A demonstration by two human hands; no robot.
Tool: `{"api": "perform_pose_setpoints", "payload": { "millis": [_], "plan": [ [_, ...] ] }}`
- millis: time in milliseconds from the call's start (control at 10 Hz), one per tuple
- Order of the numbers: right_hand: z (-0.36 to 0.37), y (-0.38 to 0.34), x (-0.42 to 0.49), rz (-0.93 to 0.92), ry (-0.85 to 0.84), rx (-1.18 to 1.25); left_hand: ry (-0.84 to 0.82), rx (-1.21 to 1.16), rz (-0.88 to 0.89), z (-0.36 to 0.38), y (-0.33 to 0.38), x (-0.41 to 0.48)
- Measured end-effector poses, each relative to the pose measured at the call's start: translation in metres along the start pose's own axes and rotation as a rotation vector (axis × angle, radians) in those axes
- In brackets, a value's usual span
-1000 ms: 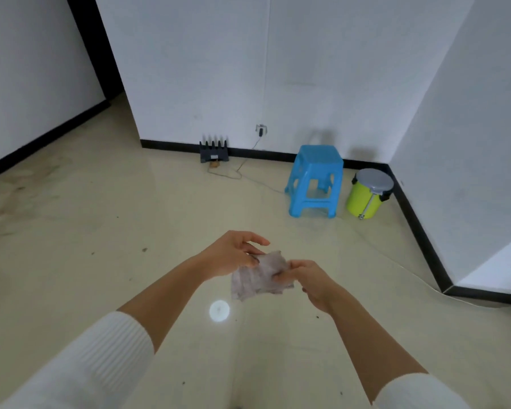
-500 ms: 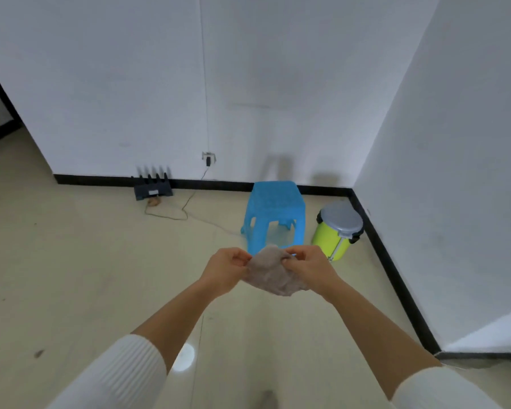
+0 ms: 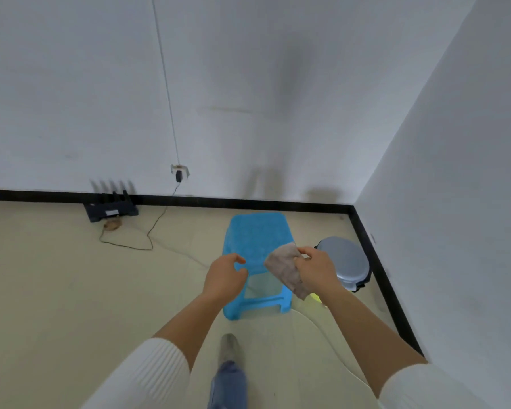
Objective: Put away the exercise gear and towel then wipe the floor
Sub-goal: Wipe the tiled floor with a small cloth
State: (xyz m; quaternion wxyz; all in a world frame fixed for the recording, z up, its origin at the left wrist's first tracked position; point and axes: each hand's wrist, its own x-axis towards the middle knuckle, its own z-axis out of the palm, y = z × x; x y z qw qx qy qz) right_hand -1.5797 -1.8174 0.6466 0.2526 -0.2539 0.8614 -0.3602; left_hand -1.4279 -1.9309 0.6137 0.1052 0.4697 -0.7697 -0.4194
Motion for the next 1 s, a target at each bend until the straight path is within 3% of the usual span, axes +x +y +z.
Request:
{"api": "perform_pose_setpoints", "payload": {
  "millis": [200, 500, 700, 900, 1000],
  "plan": [
    [0.03, -0.002, 0.156, 0.133, -0.031, -0.037, -0.09, 0.0, -0.126, 0.035, -0.013, 0.166],
    [0.103, 0.03, 0.311, 0.318, -0.128, -0.001, -0.189, 0.087, -0.241, 0.083, -0.047, 0.322],
    [0.164, 0.068, 0.376, 0.369, -0.248, 0.197, -0.237, 0.171, -0.264, 0.135, -0.094, 0.357],
    [0.181, 0.143, 0.435, 0.416, -0.232, 0.027, -0.283, 0.276, -0.235, 0.184, -0.133, 0.391],
    [0.166, 0.153, 0.455, 0.443, -0.244, -0.049, -0.393, 0.398, -0.153, 0.204, -0.137, 0.403]
  ]
}}
